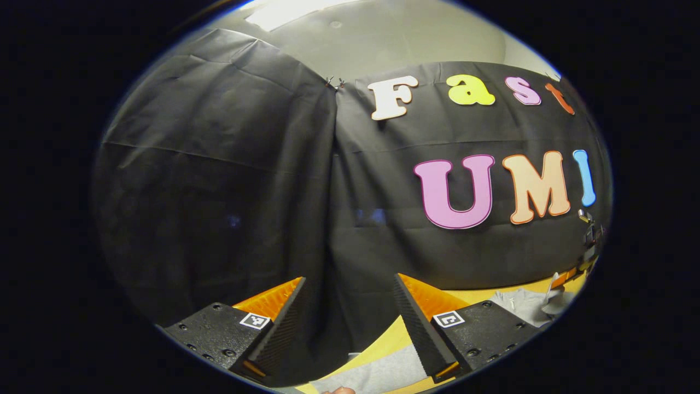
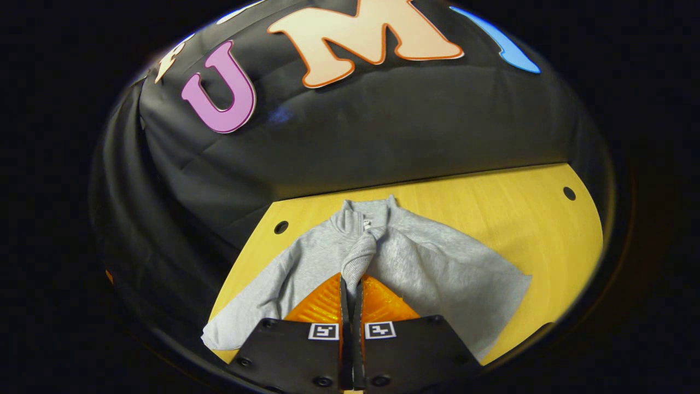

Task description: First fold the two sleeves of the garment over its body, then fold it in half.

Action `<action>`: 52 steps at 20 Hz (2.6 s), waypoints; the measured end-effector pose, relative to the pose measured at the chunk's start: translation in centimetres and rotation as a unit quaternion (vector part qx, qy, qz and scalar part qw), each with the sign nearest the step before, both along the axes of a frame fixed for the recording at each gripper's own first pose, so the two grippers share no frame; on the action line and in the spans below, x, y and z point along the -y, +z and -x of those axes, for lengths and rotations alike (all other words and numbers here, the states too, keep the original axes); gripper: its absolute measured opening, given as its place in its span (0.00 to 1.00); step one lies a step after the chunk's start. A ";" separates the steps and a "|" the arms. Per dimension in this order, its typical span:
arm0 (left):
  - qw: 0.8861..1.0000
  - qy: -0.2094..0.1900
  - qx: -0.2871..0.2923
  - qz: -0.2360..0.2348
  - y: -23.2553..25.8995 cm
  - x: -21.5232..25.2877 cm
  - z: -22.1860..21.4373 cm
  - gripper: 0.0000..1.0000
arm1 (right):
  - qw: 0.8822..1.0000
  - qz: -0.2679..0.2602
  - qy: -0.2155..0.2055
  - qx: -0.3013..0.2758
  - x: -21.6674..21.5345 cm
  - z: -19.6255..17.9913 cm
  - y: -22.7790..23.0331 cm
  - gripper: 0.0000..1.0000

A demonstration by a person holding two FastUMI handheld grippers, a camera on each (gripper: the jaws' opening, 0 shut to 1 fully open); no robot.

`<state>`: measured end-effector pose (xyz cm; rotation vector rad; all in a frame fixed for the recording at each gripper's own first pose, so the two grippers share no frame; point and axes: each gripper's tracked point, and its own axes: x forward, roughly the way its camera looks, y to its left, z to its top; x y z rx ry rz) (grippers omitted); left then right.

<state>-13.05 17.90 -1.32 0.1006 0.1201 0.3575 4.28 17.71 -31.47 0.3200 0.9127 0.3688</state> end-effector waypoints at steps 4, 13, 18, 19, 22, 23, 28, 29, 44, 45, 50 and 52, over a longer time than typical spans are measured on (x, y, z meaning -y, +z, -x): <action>1.000 0.011 -0.008 -0.002 -0.4 -1.3 0.6 0.92 | 0.999 0.003 0.036 0.017 -5.1 -0.2 0.1 0.03; 0.999 0.035 -0.022 0.003 -1.6 -4.6 2.3 0.94 | 0.994 0.031 0.108 0.019 -15.0 0.8 -2.4 0.03; 0.998 0.053 -0.039 0.010 -3.2 -6.6 4.0 0.94 | 0.989 0.066 0.133 -0.002 -17.8 1.9 -6.3 0.03; 0.998 0.055 -0.042 0.008 -3.5 -6.9 4.3 0.92 | 0.988 0.074 0.137 -0.007 -18.0 2.0 -7.1 0.03; 0.997 0.057 -0.054 0.007 -4.4 -7.4 4.6 0.92 | 0.987 0.073 0.145 -0.002 -18.8 2.6 -7.0 0.30; 0.997 0.057 -0.058 0.010 -4.7 -7.4 4.4 0.94 | 0.987 0.067 0.145 0.007 -19.1 2.5 -6.5 0.47; 0.995 0.046 -0.081 0.028 -7.7 -8.2 4.6 0.94 | 0.989 0.052 0.124 0.062 -18.2 2.0 -2.6 0.96; 0.995 0.041 -0.088 0.031 -8.7 -8.3 4.5 0.95 | 0.989 0.044 0.118 0.072 -17.8 2.0 -1.7 0.96; 0.939 0.057 -0.295 0.168 -30.4 -6.3 8.2 0.94 | 0.979 0.061 0.043 0.190 -6.5 1.7 6.9 0.98; 0.935 0.064 -0.303 0.176 -31.1 -6.2 8.3 0.94 | 0.979 0.063 0.042 0.191 -6.0 1.9 7.0 0.98; 0.923 0.072 -0.331 0.181 -33.6 -5.3 8.7 0.96 | 0.979 0.064 0.025 0.191 -3.3 2.0 7.5 0.98; 0.919 0.073 -0.345 0.178 -34.8 -4.7 8.9 0.95 | 0.979 0.063 0.018 0.191 -2.3 2.0 7.9 0.98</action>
